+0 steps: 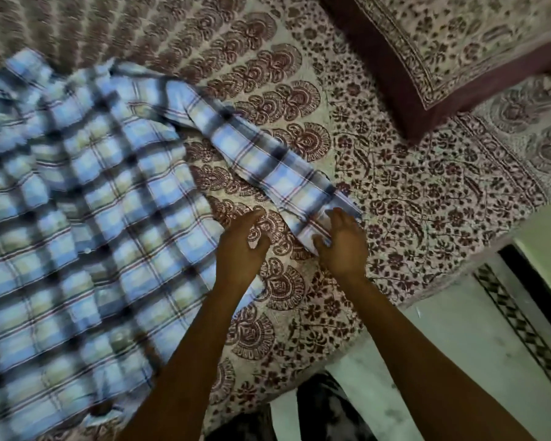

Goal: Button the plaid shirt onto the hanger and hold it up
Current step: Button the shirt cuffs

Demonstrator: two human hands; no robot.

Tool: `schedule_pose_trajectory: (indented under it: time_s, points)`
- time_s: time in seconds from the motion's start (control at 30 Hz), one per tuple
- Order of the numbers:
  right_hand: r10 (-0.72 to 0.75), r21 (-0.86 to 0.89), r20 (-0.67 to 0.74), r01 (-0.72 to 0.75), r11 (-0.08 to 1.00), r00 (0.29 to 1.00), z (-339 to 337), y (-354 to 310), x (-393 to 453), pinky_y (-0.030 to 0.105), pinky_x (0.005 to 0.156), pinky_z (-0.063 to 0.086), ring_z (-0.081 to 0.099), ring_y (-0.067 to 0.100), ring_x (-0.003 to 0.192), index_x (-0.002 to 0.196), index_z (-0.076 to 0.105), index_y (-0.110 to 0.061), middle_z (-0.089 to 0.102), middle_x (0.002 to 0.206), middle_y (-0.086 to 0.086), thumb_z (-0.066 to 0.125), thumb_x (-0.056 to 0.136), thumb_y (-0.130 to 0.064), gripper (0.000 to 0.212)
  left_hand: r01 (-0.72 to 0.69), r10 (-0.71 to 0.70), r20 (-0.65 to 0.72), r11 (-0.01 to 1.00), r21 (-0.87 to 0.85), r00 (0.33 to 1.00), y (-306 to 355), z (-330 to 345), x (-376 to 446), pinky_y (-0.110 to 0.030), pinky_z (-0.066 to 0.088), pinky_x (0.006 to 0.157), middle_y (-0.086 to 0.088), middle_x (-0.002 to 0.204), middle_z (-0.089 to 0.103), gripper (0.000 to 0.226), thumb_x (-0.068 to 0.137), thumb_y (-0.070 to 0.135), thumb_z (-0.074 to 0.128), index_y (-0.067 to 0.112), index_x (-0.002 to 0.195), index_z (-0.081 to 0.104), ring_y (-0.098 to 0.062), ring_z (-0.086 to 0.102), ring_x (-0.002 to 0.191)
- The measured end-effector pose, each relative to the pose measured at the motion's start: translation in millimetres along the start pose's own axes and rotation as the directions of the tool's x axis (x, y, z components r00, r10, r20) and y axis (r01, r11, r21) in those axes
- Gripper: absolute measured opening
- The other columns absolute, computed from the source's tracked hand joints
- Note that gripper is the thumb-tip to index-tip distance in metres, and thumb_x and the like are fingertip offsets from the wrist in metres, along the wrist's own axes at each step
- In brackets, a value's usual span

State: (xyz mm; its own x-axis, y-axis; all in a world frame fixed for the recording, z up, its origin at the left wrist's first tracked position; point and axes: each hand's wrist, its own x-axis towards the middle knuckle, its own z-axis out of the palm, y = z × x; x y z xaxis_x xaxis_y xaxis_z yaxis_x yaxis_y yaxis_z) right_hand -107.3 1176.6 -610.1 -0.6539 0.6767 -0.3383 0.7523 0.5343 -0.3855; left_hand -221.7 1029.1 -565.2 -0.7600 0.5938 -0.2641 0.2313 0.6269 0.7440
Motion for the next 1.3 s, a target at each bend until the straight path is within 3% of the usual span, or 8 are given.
schedule_pose_trajectory:
  time_s: [0.2, 0.43, 0.73, 0.93, 1.07, 1.17, 1.23, 1.3]
  points:
    - [-0.001, -0.136, 0.098, 0.015, 0.991, 0.995, 20.4, 17.3, 16.9, 0.043, 0.103, 0.030, 0.033, 0.031, 0.132, 0.132, 0.039, -0.014, 0.034, 0.143, 0.013, 0.063, 0.078, -0.049, 0.068, 0.090, -0.091, 0.031, 0.995, 0.036, 0.995, -20.1, 17.1, -6.3, -0.021, 0.042, 0.076, -0.004, 0.114, 0.066, 0.041, 0.076, 0.028, 0.059, 0.014, 0.115, 0.062, -0.030, 0.063, 0.087]
    - [-0.077, -0.256, 0.099, 0.100, 0.962, 0.992, 25.2, 5.3, 22.8, 0.045, 0.103, 0.030, 0.036, 0.034, 0.125, 0.126, 0.040, -0.006, 0.036, 0.138, 0.018, 0.062, 0.078, -0.036, 0.061, 0.154, -0.157, 0.047, 0.987, 0.053, 0.987, -30.7, 31.6, -4.8, -0.030, 0.046, 0.076, -0.010, 0.105, 0.067, 0.041, 0.073, 0.030, 0.057, 0.013, 0.109, 0.065, -0.029, 0.061, 0.083]
    - [-0.124, -0.172, 0.103, 0.140, 0.975, 0.987, 35.6, 11.1, 12.8, 0.046, 0.104, 0.039, 0.036, 0.031, 0.130, 0.130, 0.040, -0.009, 0.038, 0.141, 0.015, 0.067, 0.076, -0.046, 0.071, 0.100, -0.099, 0.049, 0.995, -0.023, 0.994, -33.7, 30.8, 1.3, -0.030, 0.045, 0.085, -0.008, 0.115, 0.065, 0.027, 0.083, 0.016, 0.065, 0.009, 0.110, 0.064, -0.024, 0.058, 0.105]
    - [-0.004, -0.145, -0.045, -0.003, 0.989, 0.999, 22.8, -0.9, 32.8, 0.044, 0.098, 0.036, 0.046, 0.033, 0.118, 0.116, 0.053, -0.010, 0.050, 0.127, 0.016, 0.059, 0.083, -0.023, 0.036, 0.166, -0.164, 0.067, 0.986, -0.017, 0.984, -45.0, 28.9, -3.4, -0.034, 0.048, 0.083, -0.008, 0.111, 0.064, 0.026, 0.083, 0.015, 0.065, 0.017, 0.109, 0.065, -0.025, 0.059, 0.095]
    - [0.036, 0.042, 0.097, -0.040, 0.998, 0.995, -4.7, -11.9, 43.1, 0.039, 0.080, 0.047, 0.057, 0.031, 0.099, 0.108, 0.056, -0.010, 0.058, 0.114, 0.015, 0.059, 0.084, -0.026, 0.029, 0.239, -0.231, 0.094, 0.968, -0.082, 0.968, -41.4, 29.5, -2.5, -0.035, 0.048, 0.089, -0.007, 0.118, 0.061, 0.025, 0.084, 0.015, 0.064, 0.017, 0.109, 0.064, -0.021, 0.057, 0.106]
    - [0.044, 0.643, 0.378, -0.296, 0.706, 0.925, -43.1, -26.2, 36.6, 0.033, 0.070, 0.053, 0.060, 0.020, 0.085, 0.108, 0.055, -0.011, 0.062, 0.108, 0.012, 0.052, 0.091, -0.018, 0.019, 0.339, -0.318, 0.120, 0.900, -0.274, 0.940, -16.6, 27.5, 1.7, -0.026, 0.046, 0.084, -0.003, 0.119, 0.062, 0.022, 0.086, 0.015, 0.063, 0.016, 0.107, 0.064, -0.014, 0.056, 0.101]
    - [-0.021, 0.805, 0.480, -0.431, 0.408, 0.877, -61.6, -27.8, 32.9, 0.029, 0.071, 0.053, 0.060, 0.018, 0.088, 0.103, 0.055, -0.013, 0.063, 0.103, 0.007, 0.048, 0.091, -0.013, 0.013, 0.421, -0.381, 0.179, 0.798, -0.431, 0.907, 3.0, 25.2, 5.7, -0.025, 0.049, 0.085, -0.003, 0.119, 0.062, 0.021, 0.089, 0.022, 0.059, 0.019, 0.110, 0.062, -0.014, 0.058, 0.101]
    - [-0.069, 0.857, 0.483, -0.455, 0.240, 0.873, -68.2, -23.1, 32.9, 0.034, 0.084, 0.052, 0.061, 0.023, 0.096, 0.106, 0.055, -0.010, 0.063, 0.104, 0.007, 0.048, 0.089, -0.012, 0.018, 0.510, -0.402, 0.314, 0.665, -0.545, 0.860, 18.4, 24.1, 10.3, -0.036, 0.050, 0.091, -0.007, 0.121, 0.060, 0.025, 0.094, 0.036, 0.047, 0.023, 0.113, 0.056, -0.022, 0.058, 0.107]
